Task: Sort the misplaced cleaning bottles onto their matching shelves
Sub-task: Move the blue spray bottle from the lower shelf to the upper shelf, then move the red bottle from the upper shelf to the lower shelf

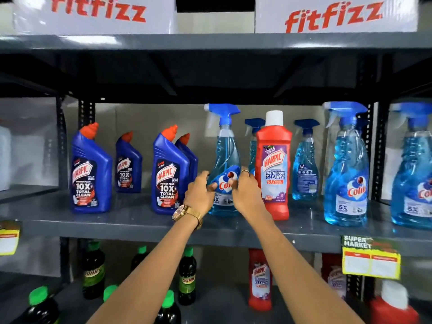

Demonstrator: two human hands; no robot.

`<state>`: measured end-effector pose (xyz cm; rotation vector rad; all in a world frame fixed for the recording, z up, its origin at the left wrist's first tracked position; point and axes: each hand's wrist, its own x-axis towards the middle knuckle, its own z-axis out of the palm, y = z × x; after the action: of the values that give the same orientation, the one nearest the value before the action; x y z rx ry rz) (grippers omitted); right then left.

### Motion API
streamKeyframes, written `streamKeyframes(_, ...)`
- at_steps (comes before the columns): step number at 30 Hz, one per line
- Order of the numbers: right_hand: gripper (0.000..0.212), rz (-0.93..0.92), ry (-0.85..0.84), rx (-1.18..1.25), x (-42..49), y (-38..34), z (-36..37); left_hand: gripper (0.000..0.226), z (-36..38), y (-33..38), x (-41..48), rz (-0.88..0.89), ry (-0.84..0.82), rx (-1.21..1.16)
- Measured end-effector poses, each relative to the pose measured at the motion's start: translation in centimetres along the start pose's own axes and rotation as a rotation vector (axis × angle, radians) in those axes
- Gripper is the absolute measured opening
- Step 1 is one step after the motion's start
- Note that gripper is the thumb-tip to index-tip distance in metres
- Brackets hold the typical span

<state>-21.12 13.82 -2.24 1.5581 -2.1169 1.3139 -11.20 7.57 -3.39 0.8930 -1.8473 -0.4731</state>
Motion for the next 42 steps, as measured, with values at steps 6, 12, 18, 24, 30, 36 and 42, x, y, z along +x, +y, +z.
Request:
streamKeyframes(6,0.026,-0.226,0.384,0.128,-2.0,1.4,-3.2,0.066,0.1,1.8,-2.1,0.234,0.285,0.474)
streamKeyframes(12,0.055,0.044,0.516,0.166,0.2,4.6,-6.4,0.047,2.7,6.5,-2.2,0.465,0.108,0.061)
streamKeyframes(18,0.052,0.205,0.119,0.622,2.6,7.1,-5.5,0.036,5.9,8.6,0.2,0.117,-0.132,-0.156)
streamKeyframes(24,0.036,0.084,0.024,0.718,0.3,7.8,-7.3,0.03,6.0,8.1,-1.4,0.093,-0.152,-0.381)
streamKeyframes(30,0.029,-0.043,-0.007,0.74,-4.4,6.8,-11.0,0.012,3.5,8.7,-5.0,0.218,-0.204,-0.485)
streamKeyframes(36,0.013,-0.126,0.087,0.894,-10.8,8.2,-11.1,0.008,2.4,8.6,-10.9,0.327,-0.271,-0.577)
streamKeyframes(42,0.021,-0.084,0.008,0.896,-17.8,13.3,-6.9,0.019,5.8,2.8,-17.5,0.219,-0.369,-0.642)
